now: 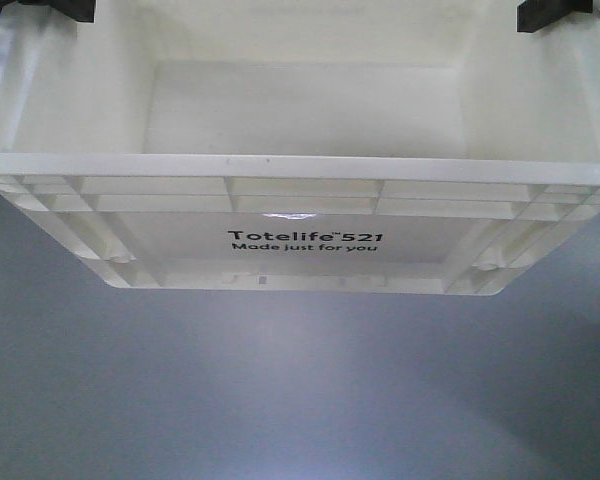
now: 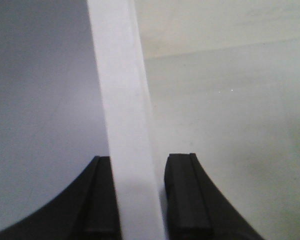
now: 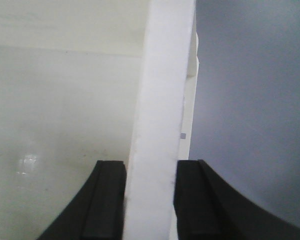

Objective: Place moving items into box and shelve
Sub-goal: 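Hold the tote with both grippers while the base drives away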

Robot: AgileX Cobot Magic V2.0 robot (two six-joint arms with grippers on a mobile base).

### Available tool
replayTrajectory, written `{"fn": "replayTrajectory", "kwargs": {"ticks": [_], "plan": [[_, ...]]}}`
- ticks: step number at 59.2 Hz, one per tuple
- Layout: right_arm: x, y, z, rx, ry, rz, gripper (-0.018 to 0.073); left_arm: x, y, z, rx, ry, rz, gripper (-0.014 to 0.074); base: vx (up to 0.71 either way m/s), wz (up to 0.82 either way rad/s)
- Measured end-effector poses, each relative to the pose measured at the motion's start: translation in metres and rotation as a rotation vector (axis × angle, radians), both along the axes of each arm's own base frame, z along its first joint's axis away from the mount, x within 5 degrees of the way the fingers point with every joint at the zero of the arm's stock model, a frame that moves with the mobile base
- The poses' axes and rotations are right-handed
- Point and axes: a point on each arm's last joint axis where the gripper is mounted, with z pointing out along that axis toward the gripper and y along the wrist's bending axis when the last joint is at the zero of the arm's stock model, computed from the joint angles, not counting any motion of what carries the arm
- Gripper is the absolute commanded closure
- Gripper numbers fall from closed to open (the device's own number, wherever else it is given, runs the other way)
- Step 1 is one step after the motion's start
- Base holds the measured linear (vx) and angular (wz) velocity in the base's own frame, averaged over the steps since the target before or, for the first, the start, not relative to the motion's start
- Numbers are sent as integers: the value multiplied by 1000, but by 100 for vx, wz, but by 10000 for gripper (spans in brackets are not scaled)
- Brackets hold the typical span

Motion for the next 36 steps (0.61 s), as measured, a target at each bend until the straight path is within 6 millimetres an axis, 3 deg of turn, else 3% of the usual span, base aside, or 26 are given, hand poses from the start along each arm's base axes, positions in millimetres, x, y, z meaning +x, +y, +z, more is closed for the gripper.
{"fn": "replayTrajectory", "kwargs": {"ticks": [36], "plan": [[0, 0, 0, 1, 7, 1, 564, 0, 0, 0, 3, 7, 1, 594, -10, 77]]}}
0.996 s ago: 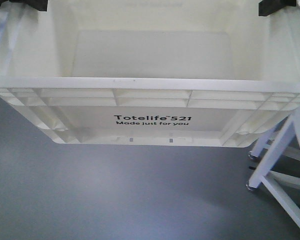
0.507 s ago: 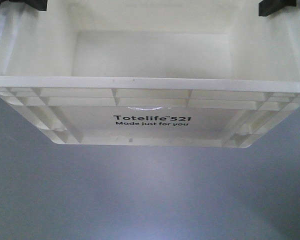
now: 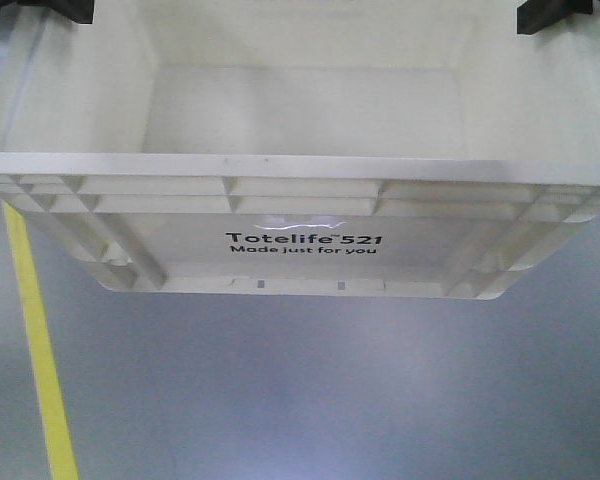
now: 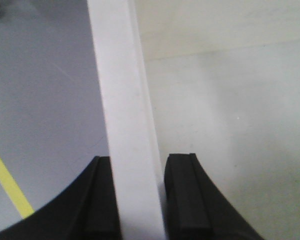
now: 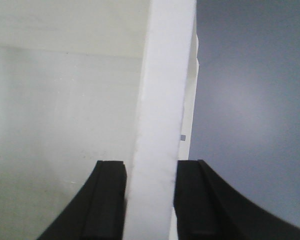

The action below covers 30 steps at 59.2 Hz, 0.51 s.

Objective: Place moving items into box and shelve
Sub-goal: 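Hold the tote with both grippers while the base drives away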

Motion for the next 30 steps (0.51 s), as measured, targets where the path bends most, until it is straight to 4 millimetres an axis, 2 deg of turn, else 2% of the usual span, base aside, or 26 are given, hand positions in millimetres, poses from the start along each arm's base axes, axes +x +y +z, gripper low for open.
{"fn": "replayTrajectory", "kwargs": {"ticks": [30], "plan": [[0, 0, 0, 0, 5, 1, 564, 0, 0, 0, 0, 1, 0, 594, 3, 57]]}}
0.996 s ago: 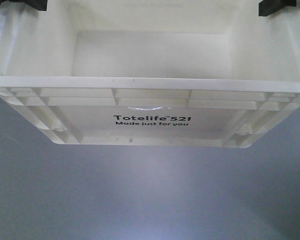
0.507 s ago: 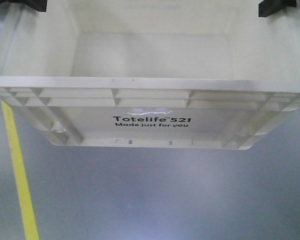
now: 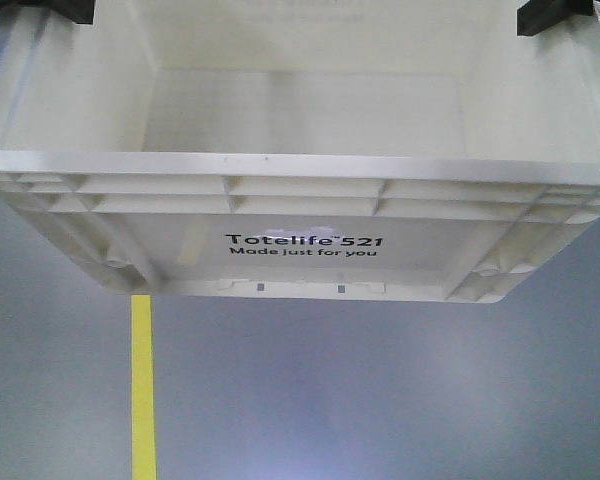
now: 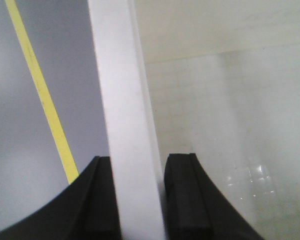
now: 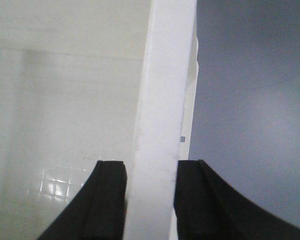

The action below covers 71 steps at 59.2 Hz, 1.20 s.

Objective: Place moving items into box and shelve
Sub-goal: 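Hold the tote with both grippers while the base drives away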

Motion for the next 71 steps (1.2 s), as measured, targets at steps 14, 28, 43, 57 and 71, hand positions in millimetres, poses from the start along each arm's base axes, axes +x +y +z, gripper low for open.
{"fn": "replayTrajectory", "kwargs": {"ticks": [14, 28, 43, 57, 71], "plan": [[0, 0, 0, -2, 1, 0, 564, 0, 0, 0, -3, 1, -2, 594, 13, 48], [0, 0, 0, -3, 1, 0, 564, 0, 0, 0, -3, 1, -2, 594, 19, 61], [0, 0, 0, -2, 1, 4, 564, 0, 0, 0, 0, 0, 0, 594, 25, 60], [0, 0, 0, 0, 1, 6, 564, 0, 0, 0, 2, -2, 1, 594, 31, 43], [0, 1, 0, 7, 4, 12, 564, 0, 1, 0, 10, -2, 5, 594, 38, 26]]}}
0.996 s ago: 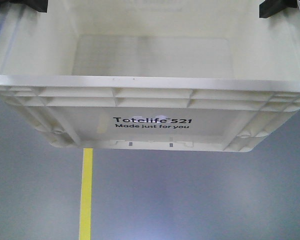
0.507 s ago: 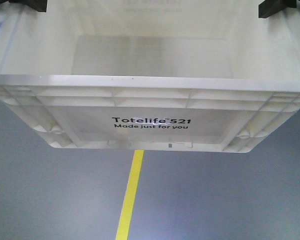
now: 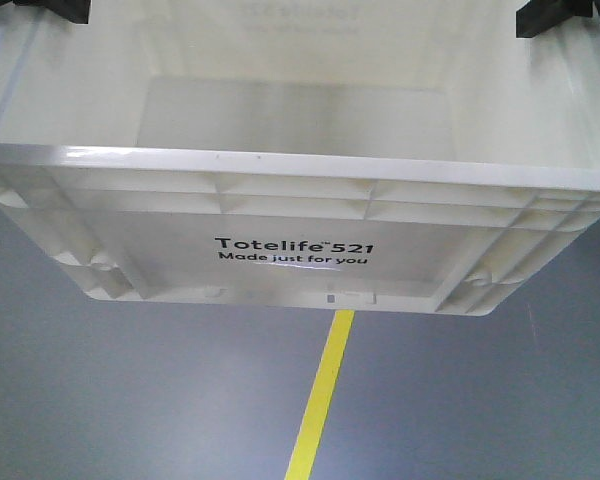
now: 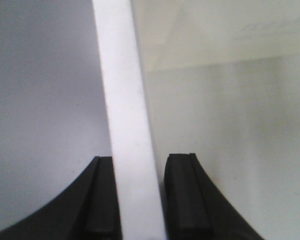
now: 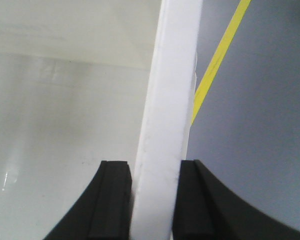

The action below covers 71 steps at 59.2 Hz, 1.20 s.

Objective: Place moving items into box and shelve
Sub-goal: 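Hold the tote with both grippers while the base drives away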

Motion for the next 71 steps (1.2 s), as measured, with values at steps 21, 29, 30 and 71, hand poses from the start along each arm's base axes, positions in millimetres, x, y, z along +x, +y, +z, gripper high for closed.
{"fn": "replayTrajectory", "kwargs": {"ticks": [21, 29, 30, 71], "plan": [[0, 0, 0, 0, -1, 0, 564, -1, 0, 0, 1, 3, 0, 594, 47, 2], [0, 0, 0, 0, -2, 0, 564, -1, 0, 0, 1, 3, 0, 594, 55, -11], [0, 0, 0, 0, -2, 0, 564, -1, 0, 0, 1, 3, 0, 594, 56, -13], [-1, 0, 1, -1, -2, 0, 564, -1, 0, 0, -2, 3, -1, 594, 63, -11]]}}
